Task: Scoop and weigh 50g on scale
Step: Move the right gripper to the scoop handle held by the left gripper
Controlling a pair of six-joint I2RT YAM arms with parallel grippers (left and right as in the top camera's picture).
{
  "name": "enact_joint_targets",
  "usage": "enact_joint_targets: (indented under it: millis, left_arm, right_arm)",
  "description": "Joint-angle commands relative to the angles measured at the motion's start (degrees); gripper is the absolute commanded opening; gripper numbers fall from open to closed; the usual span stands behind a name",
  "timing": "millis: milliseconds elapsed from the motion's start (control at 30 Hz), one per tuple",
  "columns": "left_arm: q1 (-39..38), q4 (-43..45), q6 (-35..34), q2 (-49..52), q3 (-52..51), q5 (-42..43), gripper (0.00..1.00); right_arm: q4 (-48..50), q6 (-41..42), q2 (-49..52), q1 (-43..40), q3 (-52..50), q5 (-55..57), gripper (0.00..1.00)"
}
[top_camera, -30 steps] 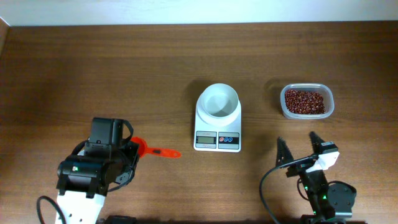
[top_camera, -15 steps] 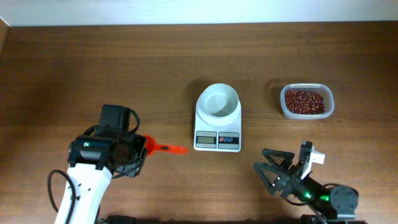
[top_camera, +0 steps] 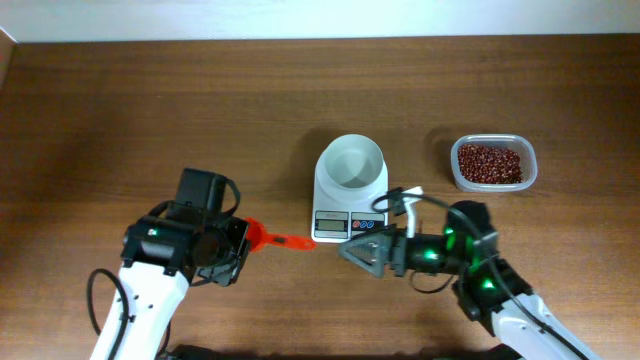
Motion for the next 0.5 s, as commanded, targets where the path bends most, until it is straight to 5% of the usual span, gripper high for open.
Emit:
enact_joint_targets:
  millis: [0,100,267,467]
  left_arm:
    - [-4.5,0.2,-3.7,0.8,0.3,-3.0,0.0]
    - [-8.6,0.2,-7.4,1.8,0.3,-5.1,0.0]
    - [-13.1,0.5,-13.4,4.0,0.3,-6.7,0.0]
    - [-16.3,2.2,-13.3,7.1,0.3,-6.7,0.0]
  right_arm:
    - [3.2,2.4,1.7,5.3,0.9,10.1,0.89]
    - [4.9,6.3,1.7,8.6,0.9,16.3,0.78]
    - [5.2,8.9,1.7,13.9,0.9,23.1,0.75]
    - [5.1,9.0,1.7,16.5,0.9,24.6,0.5]
